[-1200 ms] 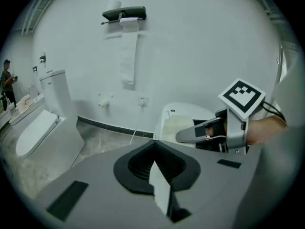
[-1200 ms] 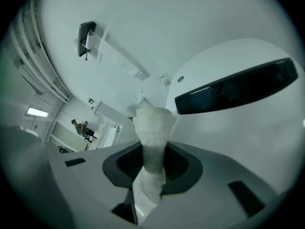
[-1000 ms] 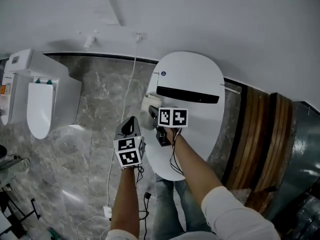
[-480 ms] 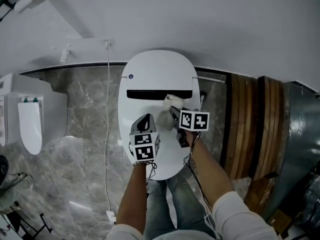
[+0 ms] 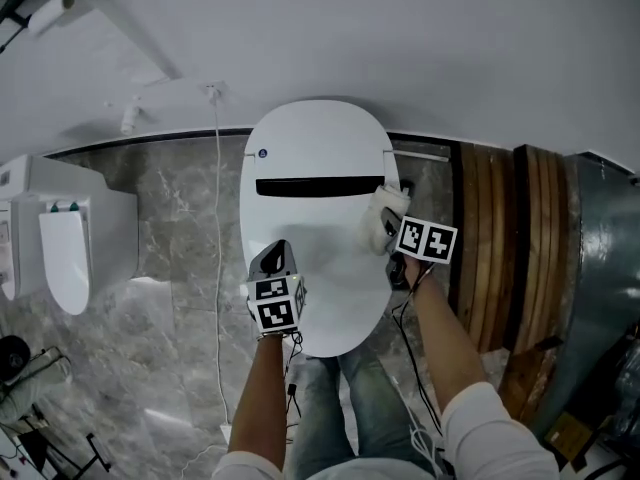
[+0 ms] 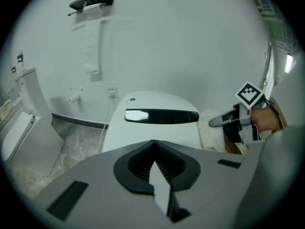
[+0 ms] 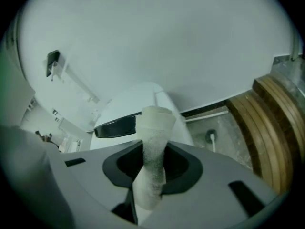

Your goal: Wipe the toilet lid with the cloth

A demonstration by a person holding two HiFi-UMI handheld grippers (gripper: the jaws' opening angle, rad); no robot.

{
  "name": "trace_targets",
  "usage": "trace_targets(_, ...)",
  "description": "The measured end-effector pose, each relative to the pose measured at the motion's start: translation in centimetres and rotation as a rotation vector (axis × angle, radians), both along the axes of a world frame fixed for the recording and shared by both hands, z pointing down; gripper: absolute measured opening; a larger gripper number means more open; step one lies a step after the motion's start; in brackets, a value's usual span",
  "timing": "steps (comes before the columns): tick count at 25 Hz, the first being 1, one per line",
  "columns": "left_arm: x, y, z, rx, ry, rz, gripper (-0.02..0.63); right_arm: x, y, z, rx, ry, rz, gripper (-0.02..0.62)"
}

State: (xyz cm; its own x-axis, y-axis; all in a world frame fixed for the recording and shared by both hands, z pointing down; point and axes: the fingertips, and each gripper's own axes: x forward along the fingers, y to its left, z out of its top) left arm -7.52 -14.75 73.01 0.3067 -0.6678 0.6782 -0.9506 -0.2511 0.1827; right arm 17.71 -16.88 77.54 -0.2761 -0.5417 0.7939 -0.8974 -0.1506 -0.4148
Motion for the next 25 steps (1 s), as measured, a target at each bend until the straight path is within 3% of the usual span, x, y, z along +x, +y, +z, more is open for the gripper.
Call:
trace_targets(3,-5.2,0.7,-0.2,0.01,-0.024,-0.07,0.014,-8.5,-0.3,-1.1,0.044,-0.064,-0.145,0.091)
trace_targets(7,-10.8,2.8,-0.4,0.004,-0.059,-0.125,0.014,-21.8,1.8,-0.5,0.025,-0.165,-0.328,0.091)
trace_targets(10,-13.6,4.3,-0.5,0.0,-0.068,-0.145,0.014,-28.9,3.8,0.5,-0.025,-0.21,-0.395,0.091)
trace_targets(12,-14.9,5.3,-0.3,-0.005,-0.079,-0.145,0.014,-31.4,4.9,1.5,-0.06,-0.206,-0.407,0.091)
trace_targets(15,-15.1,6.7,0.1,-0.016,-0.075,-0.143,0.014,-31.1,5.6,2.6,-0.079,-0.164,-0.367,0.091)
trace_targets(18,-13.4,7.2,0.2,-0.022,-0.053,-0.117,0.014,-27.9,5.7,2.7,-0.082,-0.157,-0.312,0.091)
trace_targets(25,-3.6,7.5,0.3,-0.012,0.028,0.019,0.014,-14.2,7.3,2.5,-0.062,-0.092,-0.192,0.092)
